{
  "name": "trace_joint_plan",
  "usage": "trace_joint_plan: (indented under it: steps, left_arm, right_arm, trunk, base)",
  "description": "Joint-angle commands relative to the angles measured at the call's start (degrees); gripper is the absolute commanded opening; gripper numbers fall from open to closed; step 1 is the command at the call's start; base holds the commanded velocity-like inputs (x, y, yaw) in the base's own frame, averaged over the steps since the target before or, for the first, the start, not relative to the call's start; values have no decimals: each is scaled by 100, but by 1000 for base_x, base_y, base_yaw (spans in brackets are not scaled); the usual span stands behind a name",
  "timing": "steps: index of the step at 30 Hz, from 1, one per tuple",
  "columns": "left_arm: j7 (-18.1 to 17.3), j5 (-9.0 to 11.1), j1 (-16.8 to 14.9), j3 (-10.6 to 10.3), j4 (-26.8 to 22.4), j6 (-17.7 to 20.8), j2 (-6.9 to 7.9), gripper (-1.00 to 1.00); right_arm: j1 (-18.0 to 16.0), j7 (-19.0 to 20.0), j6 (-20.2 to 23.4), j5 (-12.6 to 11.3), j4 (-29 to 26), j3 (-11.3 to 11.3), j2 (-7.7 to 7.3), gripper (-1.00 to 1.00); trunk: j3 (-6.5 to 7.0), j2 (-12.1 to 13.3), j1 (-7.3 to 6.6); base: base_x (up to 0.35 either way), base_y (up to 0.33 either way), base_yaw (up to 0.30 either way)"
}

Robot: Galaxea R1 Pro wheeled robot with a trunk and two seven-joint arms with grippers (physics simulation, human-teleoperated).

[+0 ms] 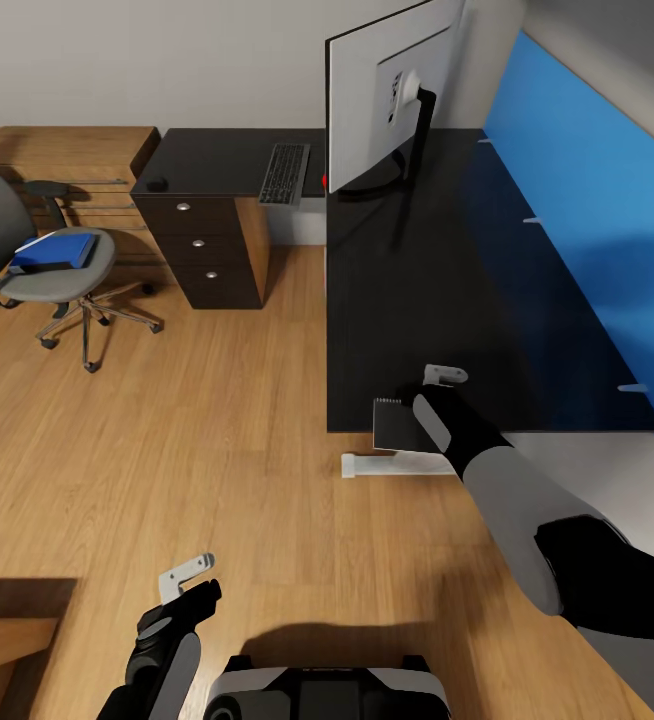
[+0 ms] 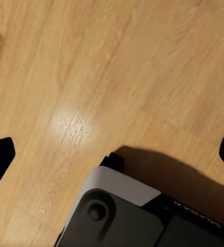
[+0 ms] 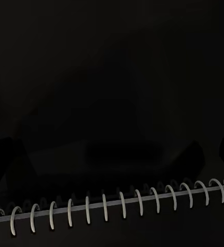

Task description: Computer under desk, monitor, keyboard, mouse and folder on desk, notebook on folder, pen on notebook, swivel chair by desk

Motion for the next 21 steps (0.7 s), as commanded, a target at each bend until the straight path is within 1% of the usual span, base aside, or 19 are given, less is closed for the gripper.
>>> trace_joint_plan:
  steps: [1, 21]
  left_arm:
    - [50, 51, -3, -8, -10, 13, 1, 100]
    - [8, 62, -3, -9, -3, 18, 8, 100]
  right_arm:
    - [-1, -42, 61, -80, 294, 45, -6, 100]
    - [7, -43, 61, -80, 294, 54, -6, 100]
  trunk:
    - [-8, -7, 5]
    - [-8, -7, 5]
  base:
    - [0, 0, 0]
    - [0, 0, 0]
